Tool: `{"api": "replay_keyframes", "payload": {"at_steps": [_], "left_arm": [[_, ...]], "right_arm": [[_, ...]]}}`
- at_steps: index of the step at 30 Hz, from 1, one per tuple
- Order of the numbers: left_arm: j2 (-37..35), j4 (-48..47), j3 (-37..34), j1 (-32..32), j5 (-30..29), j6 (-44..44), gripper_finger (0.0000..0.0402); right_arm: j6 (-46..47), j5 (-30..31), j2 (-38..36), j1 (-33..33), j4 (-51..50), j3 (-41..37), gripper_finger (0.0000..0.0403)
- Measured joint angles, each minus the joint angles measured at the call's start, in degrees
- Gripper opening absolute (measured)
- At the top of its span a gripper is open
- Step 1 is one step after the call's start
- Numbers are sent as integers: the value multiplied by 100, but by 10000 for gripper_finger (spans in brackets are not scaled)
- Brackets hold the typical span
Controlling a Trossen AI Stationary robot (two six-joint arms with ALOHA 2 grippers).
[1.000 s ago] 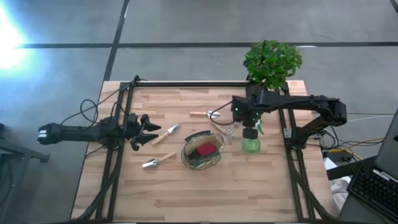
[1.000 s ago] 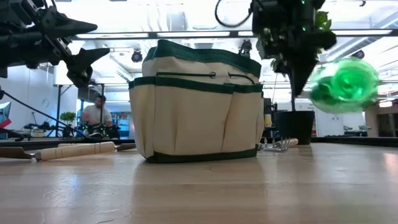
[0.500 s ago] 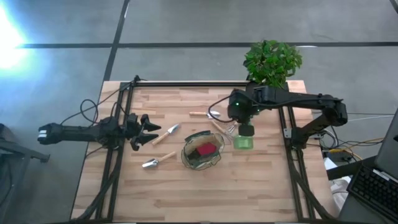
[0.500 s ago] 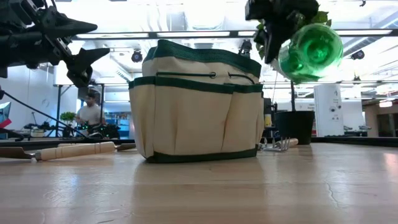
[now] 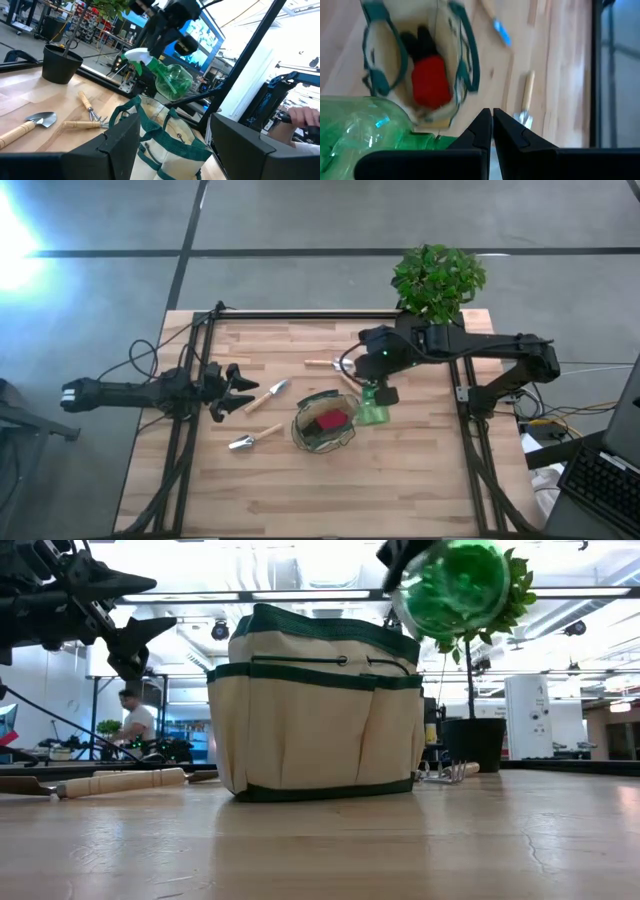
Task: Pick & Place Garden tools in Gardening bag
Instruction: Put the green spray bottle into the green gardening bag
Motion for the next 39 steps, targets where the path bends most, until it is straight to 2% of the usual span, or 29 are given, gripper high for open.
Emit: {"api": "replay_keyframes", "payload": {"at_steps": [16, 26, 39], "left_arm": [[0, 0, 0, 0, -2, -1, 245], [7, -41, 0, -1, 0, -1, 245], [73, -147, 0, 0, -2, 0, 245]], "right_arm": [[-463, -6, 55, 317, 1709, -56, 8], [-693, 27, 596, 504, 2634, -129, 8], [-1026, 943, 1432, 714, 3377, -143, 8]]}}
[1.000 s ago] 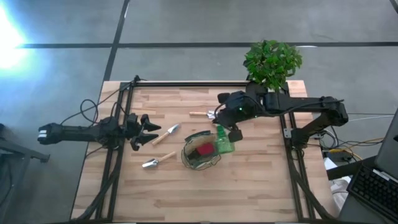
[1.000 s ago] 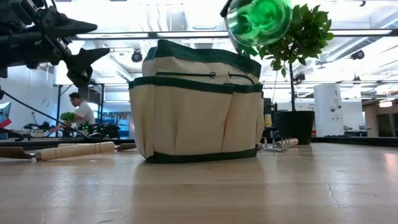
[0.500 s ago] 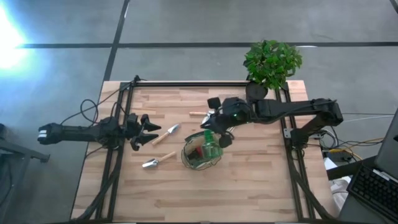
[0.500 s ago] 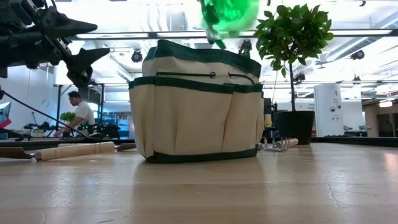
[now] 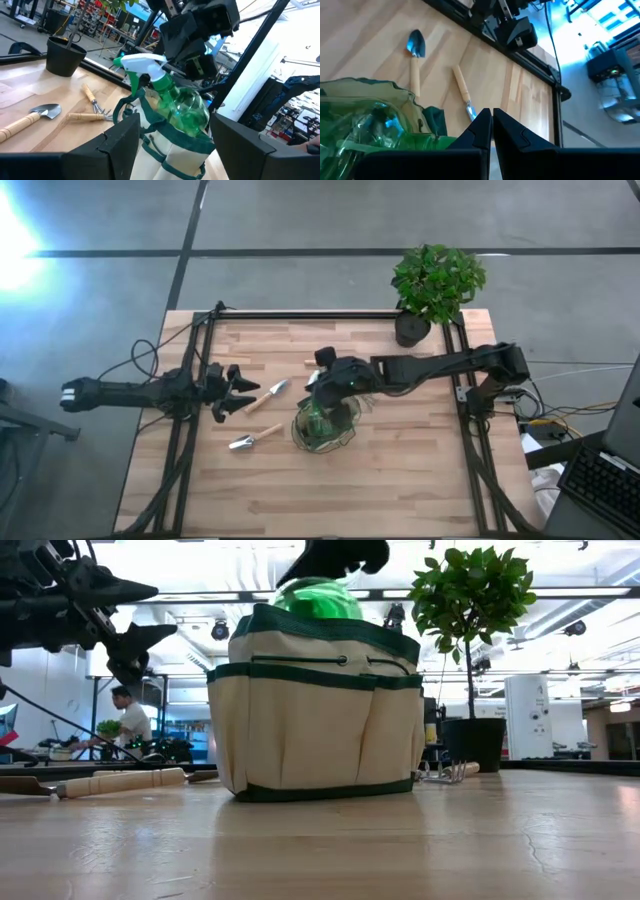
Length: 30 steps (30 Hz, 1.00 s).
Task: Pick & Place Garden tools in Gardening bag
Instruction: Put the green spray bottle into the green gardening bag
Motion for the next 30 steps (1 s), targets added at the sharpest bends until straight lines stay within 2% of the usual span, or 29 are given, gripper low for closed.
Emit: {"api": "replay_keyframes", "payload": {"at_steps": [10, 23, 30], "left_arm": [[11, -1, 0, 1, 0, -1, 245], [11, -2, 0, 1, 0, -1, 245], [11, -3, 0, 0, 0, 1, 245]], "right_arm": [[-576, 1335, 60, 619, 557, -165, 8], [-1382, 3545, 71, 1266, 2670, -1290, 8], [-1416, 4174, 69, 1693, 2755, -1387, 8]]}}
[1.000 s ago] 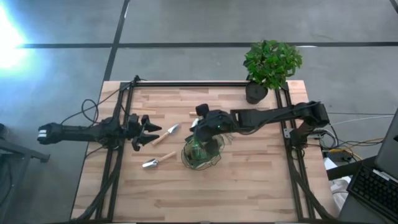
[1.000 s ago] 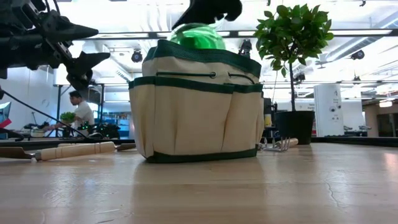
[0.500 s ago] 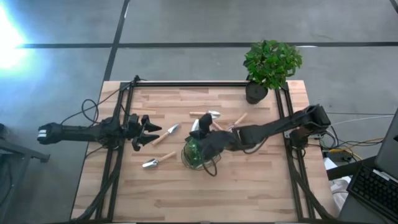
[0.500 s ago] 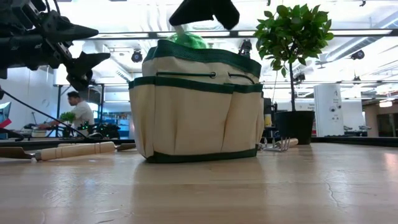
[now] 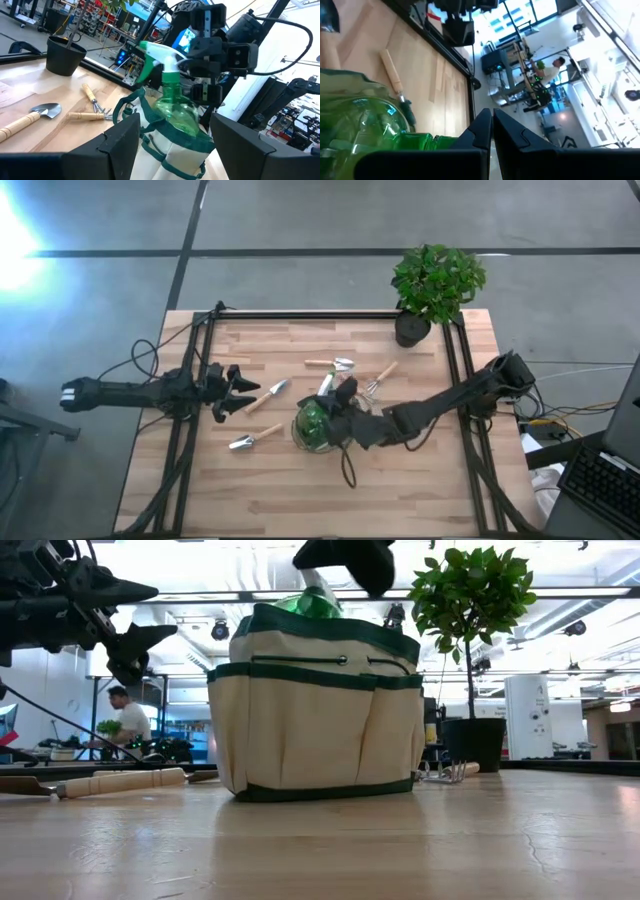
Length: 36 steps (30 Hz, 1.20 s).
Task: Pick & Place Garden tools in Gardening bag
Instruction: Put the green spray bottle into the green gardening bag
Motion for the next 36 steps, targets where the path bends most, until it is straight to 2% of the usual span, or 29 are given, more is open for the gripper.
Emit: {"api": "replay_keyframes", "payload": {"at_steps": [4, 11, 18, 29, 36], "left_arm": [[2, -1, 0, 0, 0, 0, 245], [2, 1, 0, 1, 0, -1, 245], [2, 1, 0, 1, 0, -1, 245], [2, 1, 0, 1, 0, -1, 245], [2, 1, 0, 1, 0, -1, 245]], "right_arm": [[-196, 307, 14, 231, 90, -77, 8], [-1012, 999, 28, 353, 1005, -460, 8], [-1402, 1848, 28, 353, 1049, -720, 8], [-1229, 2230, 28, 369, 1057, -1027, 8], [-944, 2247, 28, 416, 1040, -1193, 8]]}}
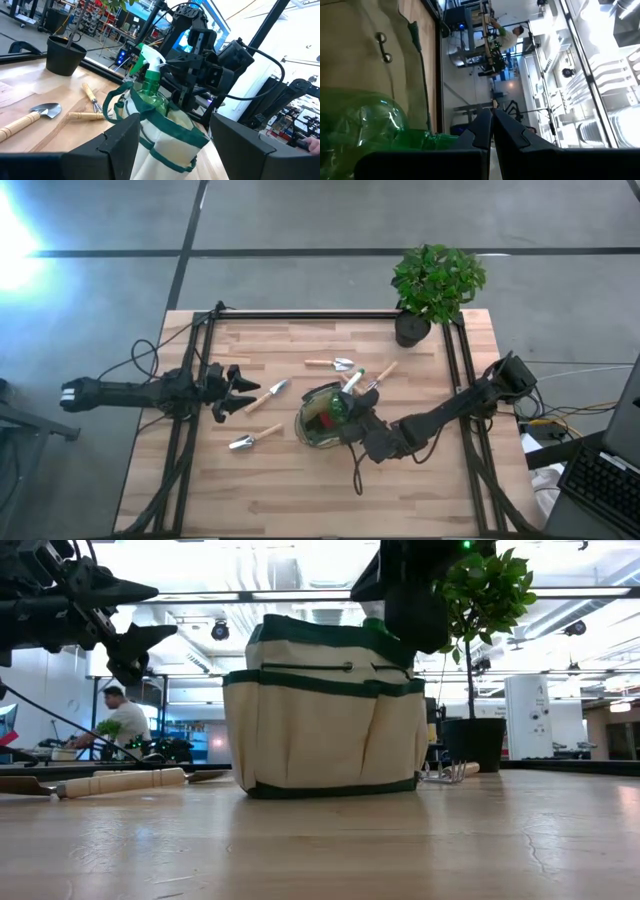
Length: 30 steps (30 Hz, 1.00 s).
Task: Pick & Place Garden tools in Gardening bag
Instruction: Put the green spray bottle into the green gardening bag
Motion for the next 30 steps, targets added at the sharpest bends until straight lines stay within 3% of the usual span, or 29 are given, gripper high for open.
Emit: {"api": "replay_keyframes", "payload": {"at_steps": [30], "left_arm": [[0, 0, 0, 1, 0, 2, 245]], "right_arm": [[966, -5, 0, -2, -667, -13, 8]]}}
